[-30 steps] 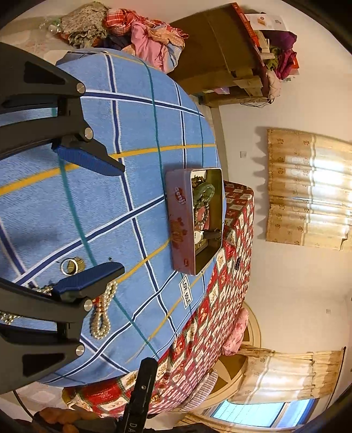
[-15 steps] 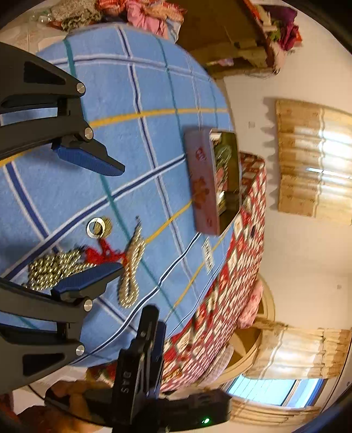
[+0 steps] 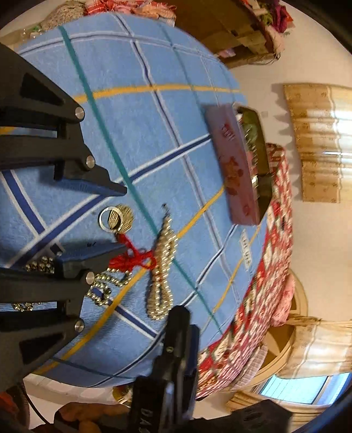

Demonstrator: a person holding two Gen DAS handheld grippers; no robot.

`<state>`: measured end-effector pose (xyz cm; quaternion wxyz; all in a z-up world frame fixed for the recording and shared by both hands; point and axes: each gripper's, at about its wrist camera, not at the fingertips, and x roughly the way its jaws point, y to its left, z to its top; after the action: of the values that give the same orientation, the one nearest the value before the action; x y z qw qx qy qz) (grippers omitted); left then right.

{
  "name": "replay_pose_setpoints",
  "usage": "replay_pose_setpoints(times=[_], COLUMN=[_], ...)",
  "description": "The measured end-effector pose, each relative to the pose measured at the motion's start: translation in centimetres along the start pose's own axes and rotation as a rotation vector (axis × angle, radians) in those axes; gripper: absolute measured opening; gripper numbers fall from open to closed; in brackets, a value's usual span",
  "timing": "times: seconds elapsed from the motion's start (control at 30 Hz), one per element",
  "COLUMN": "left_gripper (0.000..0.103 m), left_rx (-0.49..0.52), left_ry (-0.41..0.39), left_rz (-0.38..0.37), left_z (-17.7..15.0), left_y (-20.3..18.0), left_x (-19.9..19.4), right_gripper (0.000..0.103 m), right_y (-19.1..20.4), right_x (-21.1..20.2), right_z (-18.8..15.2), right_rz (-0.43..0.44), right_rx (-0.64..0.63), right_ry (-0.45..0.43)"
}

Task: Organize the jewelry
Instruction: 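Grasp the gold ring with the left tool and lift it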

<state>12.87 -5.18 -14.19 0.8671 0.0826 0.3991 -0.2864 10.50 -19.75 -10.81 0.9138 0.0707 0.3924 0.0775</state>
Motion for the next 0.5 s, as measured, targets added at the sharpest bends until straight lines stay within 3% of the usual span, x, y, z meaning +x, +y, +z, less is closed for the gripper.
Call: replay_pose_setpoints(times=[0.1, 0.3, 0.5], left_gripper=[0.02, 0.02, 0.02], left_rx=[0.015, 0.014, -0.016], left_ry=[-0.007, -0.022, -0.143], left_rz=[0.019, 0.026, 0.0], left_z=[0.0, 0.2, 0.9], left_y=[0.0, 0.4, 2.4], left_x=[0.0, -0.5, -3.8], right_gripper=[0.062, 0.062, 0.062], right_y=[-0.1, -0.4, -0.7], right_x=[-0.1, 0.2, -0.1], right_z=[0.2, 0.2, 0.2], right_rz=[0.006, 0.018, 0.014], right_rx=[0.009, 0.036, 0.042], right_ry=[-0.001, 0.005, -0.002])
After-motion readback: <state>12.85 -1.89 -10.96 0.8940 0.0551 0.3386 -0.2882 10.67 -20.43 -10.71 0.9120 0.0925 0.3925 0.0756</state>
